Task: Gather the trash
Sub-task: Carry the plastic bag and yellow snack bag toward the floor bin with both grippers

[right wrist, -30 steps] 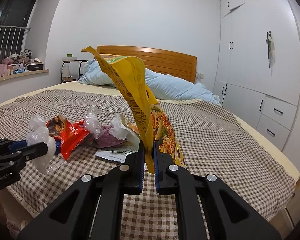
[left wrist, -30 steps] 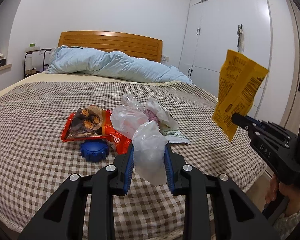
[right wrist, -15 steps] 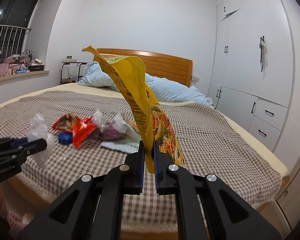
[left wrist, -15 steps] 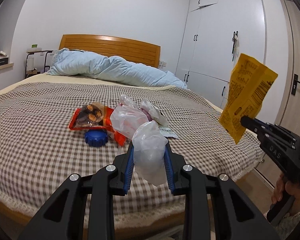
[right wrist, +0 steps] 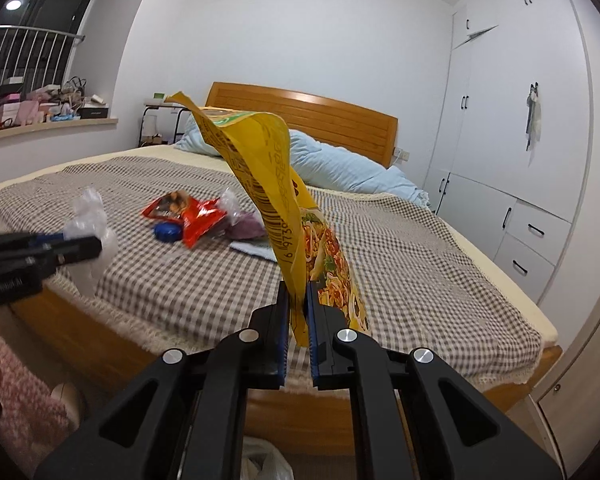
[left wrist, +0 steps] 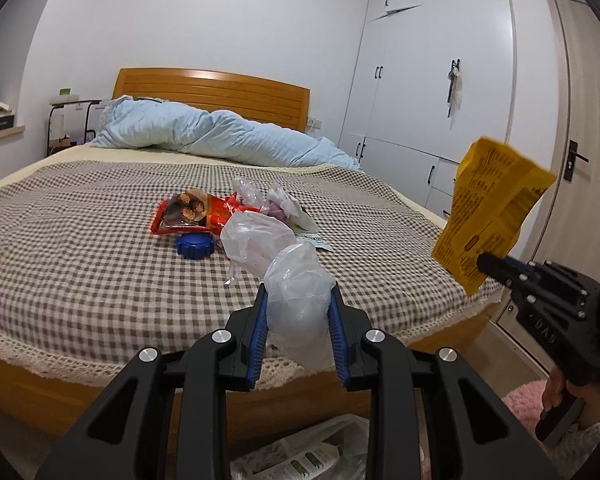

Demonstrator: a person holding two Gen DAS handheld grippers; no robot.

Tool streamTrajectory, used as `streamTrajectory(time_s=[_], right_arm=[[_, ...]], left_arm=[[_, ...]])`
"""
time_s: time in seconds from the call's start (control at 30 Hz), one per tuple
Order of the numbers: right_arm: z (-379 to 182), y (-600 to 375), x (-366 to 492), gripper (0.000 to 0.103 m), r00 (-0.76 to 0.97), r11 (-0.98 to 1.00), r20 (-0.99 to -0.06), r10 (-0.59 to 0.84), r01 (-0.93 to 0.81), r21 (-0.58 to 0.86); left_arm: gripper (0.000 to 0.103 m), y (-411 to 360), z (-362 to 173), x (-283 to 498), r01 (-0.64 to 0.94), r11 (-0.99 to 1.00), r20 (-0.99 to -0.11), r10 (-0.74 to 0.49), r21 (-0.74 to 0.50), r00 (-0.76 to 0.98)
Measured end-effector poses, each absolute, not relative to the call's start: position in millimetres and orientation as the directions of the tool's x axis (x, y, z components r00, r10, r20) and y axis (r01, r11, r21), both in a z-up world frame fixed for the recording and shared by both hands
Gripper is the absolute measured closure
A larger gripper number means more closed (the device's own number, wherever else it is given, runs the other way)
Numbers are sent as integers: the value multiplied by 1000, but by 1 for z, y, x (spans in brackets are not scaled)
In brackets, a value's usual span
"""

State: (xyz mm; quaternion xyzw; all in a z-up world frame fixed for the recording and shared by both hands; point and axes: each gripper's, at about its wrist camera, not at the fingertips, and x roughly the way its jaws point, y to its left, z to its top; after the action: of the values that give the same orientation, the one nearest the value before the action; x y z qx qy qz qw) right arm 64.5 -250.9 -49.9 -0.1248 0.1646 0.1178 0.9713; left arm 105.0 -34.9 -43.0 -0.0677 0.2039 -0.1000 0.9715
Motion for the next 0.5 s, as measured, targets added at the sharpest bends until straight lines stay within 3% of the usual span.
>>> streamTrajectory(time_s=[0.5], right_arm=[[-105, -247, 25, 95, 818, 912, -524, 237, -373, -170]], left_arm=[[77, -32, -73, 51, 188, 972, -486, -234, -142, 842]])
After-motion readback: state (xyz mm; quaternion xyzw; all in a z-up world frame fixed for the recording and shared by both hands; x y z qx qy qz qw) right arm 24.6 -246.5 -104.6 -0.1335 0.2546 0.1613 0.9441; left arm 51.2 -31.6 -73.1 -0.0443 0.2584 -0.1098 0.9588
